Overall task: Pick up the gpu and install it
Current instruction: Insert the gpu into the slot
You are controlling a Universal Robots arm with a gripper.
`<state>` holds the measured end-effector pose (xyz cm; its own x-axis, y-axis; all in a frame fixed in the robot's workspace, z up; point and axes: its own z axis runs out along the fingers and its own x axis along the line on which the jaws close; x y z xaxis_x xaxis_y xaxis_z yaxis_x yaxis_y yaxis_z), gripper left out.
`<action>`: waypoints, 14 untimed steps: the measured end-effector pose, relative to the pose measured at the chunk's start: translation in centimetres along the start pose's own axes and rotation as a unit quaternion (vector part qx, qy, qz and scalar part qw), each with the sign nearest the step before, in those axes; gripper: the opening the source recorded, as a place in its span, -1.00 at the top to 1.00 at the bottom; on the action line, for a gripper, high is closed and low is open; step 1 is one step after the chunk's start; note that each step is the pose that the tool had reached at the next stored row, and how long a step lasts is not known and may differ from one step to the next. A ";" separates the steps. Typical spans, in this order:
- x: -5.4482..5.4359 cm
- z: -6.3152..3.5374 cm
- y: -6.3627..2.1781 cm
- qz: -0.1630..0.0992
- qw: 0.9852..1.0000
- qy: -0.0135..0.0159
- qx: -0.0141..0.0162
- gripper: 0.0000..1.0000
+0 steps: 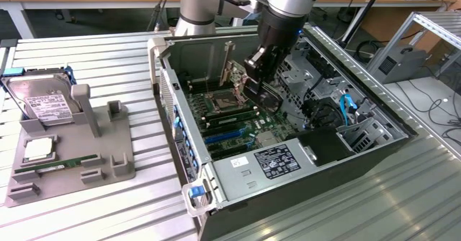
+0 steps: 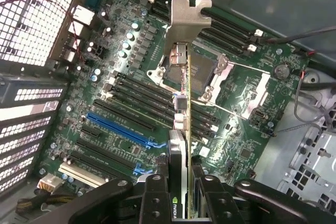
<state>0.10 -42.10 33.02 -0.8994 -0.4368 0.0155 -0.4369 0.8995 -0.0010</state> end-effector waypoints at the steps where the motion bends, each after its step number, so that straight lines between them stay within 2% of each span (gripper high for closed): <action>1: 0.0 0.00 0.00 -0.009 1.000 0.000 0.000 0.47; 14: 0.0 0.00 0.00 -0.065 0.998 0.000 0.001 0.47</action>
<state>0.10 -42.10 33.01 -0.8355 -0.5492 0.0154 -0.5493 0.8356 -0.0010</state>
